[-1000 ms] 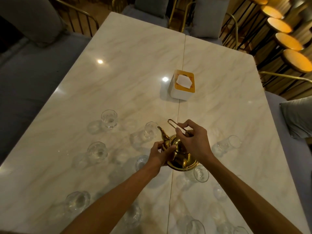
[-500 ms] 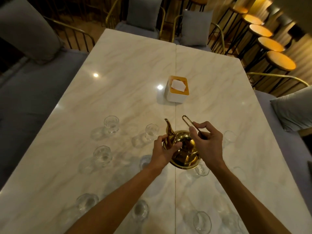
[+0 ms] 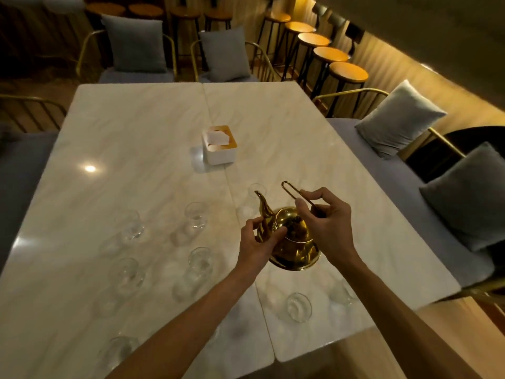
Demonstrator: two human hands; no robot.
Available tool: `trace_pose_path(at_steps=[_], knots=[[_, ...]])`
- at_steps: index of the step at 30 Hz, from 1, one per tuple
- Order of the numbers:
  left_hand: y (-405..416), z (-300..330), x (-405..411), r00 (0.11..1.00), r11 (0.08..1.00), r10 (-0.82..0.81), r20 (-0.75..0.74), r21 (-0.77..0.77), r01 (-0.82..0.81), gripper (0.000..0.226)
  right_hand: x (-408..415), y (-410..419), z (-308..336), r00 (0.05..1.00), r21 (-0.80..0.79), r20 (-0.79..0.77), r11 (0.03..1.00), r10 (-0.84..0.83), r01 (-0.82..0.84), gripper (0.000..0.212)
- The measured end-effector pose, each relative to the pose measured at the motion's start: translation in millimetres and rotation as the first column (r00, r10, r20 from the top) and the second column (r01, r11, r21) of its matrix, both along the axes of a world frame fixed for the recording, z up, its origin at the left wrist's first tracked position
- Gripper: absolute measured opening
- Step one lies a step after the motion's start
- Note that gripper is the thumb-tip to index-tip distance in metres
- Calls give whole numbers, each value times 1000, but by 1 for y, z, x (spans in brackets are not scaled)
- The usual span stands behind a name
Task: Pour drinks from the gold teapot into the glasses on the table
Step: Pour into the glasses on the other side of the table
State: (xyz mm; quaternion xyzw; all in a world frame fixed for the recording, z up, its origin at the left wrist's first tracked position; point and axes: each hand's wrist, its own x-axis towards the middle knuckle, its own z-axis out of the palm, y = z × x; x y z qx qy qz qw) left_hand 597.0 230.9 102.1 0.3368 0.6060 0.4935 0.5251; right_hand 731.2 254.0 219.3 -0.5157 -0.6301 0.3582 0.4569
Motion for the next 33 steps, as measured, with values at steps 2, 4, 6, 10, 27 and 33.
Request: trace_pose_path(at_steps=[2, 4, 6, 10, 27, 33], knots=[[-11, 3, 20, 999, 999, -45, -2, 5, 45, 70, 21, -15, 3, 999, 0, -4, 999, -32, 32, 10], [-22, 5, 39, 997, 997, -78, -14, 11, 78, 70, 39, -31, 5, 998, -6, -6, 998, -65, 65, 10], [-36, 6, 59, 994, 994, -106, -4, 4, 106, 73, 58, -47, 6, 995, -17, -5, 995, -103, 102, 8], [-69, 6, 96, 986, 989, -145, 87, -19, 147, 83, 92, -82, -1, 985, -29, 2, 985, -171, 171, 8], [-176, -32, 142, 931, 912, -330, 156, -204, 357, 93, 146, -205, -62, 956, -156, 24, 943, -293, 293, 15], [-188, -48, 133, 924, 881, -326, 200, -289, 373, 80, 136, -214, -73, 961, -216, 44, 936, -274, 277, 15]])
